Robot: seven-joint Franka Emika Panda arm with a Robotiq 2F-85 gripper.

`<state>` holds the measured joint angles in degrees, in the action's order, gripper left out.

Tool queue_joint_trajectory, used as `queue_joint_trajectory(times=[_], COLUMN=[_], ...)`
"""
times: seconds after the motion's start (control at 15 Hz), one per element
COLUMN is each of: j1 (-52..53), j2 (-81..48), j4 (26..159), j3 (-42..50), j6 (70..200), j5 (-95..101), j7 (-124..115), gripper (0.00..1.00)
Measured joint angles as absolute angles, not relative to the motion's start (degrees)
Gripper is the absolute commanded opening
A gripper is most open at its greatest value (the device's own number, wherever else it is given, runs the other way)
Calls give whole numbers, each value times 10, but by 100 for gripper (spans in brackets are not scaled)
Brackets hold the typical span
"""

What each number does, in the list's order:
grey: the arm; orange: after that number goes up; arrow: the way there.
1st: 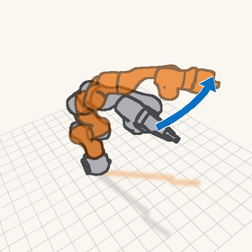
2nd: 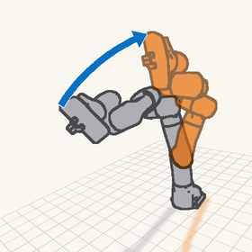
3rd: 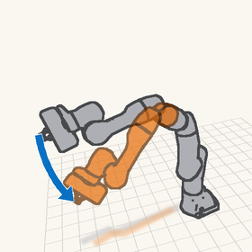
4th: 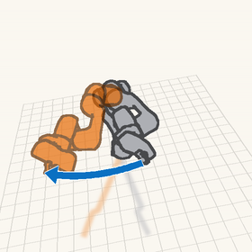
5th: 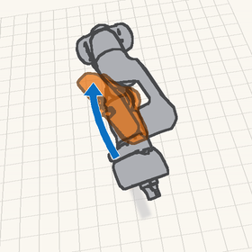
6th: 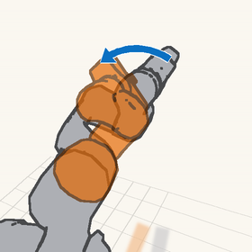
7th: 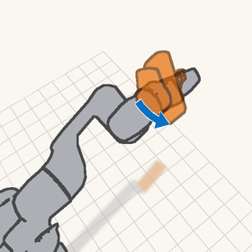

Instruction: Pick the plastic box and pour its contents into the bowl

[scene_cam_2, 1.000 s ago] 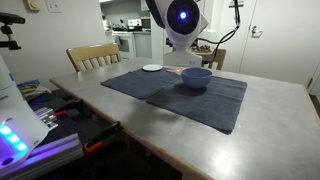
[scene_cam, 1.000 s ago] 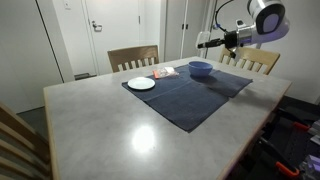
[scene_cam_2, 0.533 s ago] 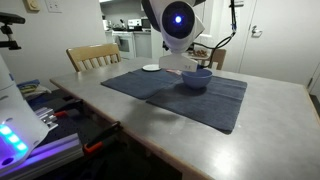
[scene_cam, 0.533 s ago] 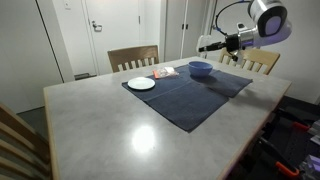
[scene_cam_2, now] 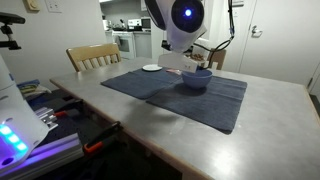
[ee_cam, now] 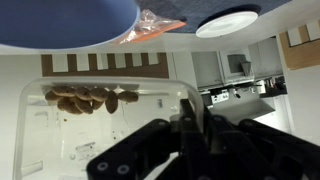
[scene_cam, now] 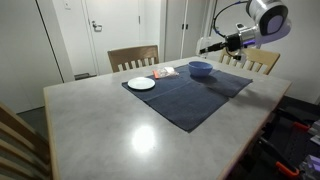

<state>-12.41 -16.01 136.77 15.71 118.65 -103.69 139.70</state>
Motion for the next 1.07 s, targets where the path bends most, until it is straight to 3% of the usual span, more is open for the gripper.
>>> queue_joint_trajectory(times=[1.07], j1=[-151], j2=[-152], j4=[1313], j3=[182], j6=[1156], j5=[-879], j7=[1291], gripper=[2])
